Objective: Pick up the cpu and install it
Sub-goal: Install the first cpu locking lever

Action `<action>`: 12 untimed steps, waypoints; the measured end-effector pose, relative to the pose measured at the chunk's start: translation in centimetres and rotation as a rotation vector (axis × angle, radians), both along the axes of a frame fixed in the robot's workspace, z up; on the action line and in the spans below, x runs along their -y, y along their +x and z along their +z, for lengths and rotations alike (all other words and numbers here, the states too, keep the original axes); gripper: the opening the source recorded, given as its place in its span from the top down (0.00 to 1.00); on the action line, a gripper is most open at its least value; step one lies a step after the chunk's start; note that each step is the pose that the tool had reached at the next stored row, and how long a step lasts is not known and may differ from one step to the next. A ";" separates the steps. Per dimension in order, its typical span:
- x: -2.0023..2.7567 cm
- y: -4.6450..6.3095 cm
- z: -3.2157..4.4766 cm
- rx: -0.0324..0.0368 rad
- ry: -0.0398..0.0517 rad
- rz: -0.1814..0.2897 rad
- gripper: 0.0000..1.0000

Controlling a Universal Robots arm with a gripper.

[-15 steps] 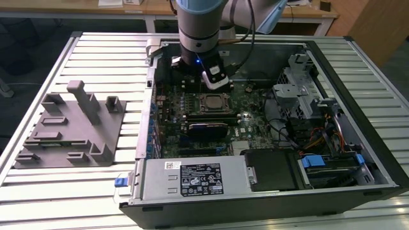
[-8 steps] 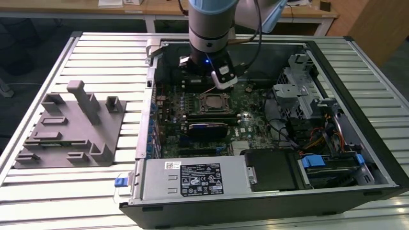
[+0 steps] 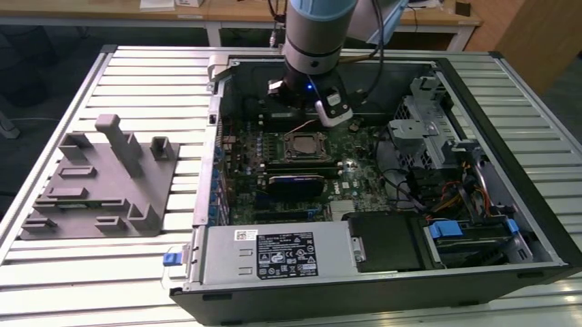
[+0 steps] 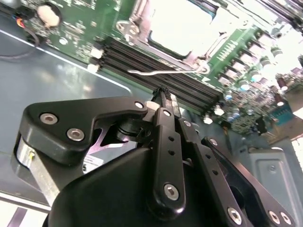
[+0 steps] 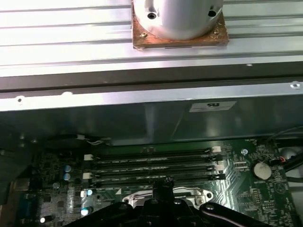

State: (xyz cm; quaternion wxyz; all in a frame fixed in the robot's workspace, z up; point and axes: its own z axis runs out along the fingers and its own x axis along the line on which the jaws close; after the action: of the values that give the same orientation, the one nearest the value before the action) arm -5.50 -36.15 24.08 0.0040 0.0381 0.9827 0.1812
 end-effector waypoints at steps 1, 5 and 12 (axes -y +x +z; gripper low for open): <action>0.00 0.2 0.00 -0.0001 -0.0002 0.000 0.89; 0.00 0.5 0.00 0.0000 -0.0006 0.000 0.89; 0.00 0.6 -0.22 0.0049 -0.0031 -0.011 0.89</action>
State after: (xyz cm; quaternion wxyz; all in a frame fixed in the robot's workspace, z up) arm -4.94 -36.15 23.86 0.0074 0.0428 0.9828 0.1797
